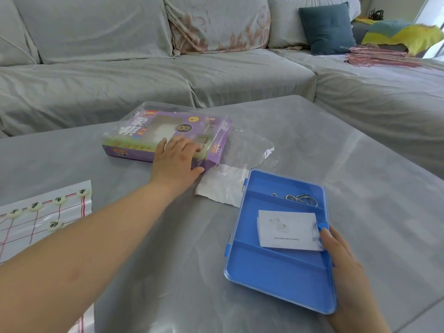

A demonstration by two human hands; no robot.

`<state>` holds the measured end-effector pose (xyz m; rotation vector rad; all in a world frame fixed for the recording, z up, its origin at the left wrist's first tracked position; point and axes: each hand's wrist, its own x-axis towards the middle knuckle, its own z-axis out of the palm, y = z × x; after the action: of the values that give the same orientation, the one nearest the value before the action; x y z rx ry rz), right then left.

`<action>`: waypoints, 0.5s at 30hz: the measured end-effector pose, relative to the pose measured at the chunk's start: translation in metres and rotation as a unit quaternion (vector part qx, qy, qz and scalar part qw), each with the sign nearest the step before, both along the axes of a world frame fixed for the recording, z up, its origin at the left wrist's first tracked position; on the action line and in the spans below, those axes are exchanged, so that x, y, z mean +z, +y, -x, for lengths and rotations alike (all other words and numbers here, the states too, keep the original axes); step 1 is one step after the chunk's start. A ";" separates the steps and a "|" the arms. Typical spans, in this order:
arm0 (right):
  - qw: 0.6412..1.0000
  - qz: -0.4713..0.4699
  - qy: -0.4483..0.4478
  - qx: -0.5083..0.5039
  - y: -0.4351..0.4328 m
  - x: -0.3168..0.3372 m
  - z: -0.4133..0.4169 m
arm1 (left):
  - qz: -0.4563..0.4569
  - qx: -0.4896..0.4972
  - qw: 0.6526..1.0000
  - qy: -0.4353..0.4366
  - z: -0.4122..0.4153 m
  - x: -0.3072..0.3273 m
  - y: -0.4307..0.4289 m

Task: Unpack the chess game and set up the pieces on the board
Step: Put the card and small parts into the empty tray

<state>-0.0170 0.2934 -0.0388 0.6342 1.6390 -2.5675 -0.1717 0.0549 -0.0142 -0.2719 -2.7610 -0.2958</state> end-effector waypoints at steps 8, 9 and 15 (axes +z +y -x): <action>0.999 0.026 0.028 -0.027 0.014 0.011 -0.012 | -0.021 -0.150 0.987 0.061 -0.058 0.008 -0.017; 0.999 0.034 0.032 -0.026 0.018 0.013 -0.016 | -0.020 -0.170 0.983 0.065 -0.068 0.010 -0.019; 0.996 0.073 0.024 -0.041 0.037 0.033 -0.048 | -0.040 -0.236 0.970 0.033 -0.134 0.013 -0.024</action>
<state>0.0308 0.3303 -0.0059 0.6467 1.4486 -2.7492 -0.0382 0.0304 -0.0014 -0.9013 -2.5776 -0.5025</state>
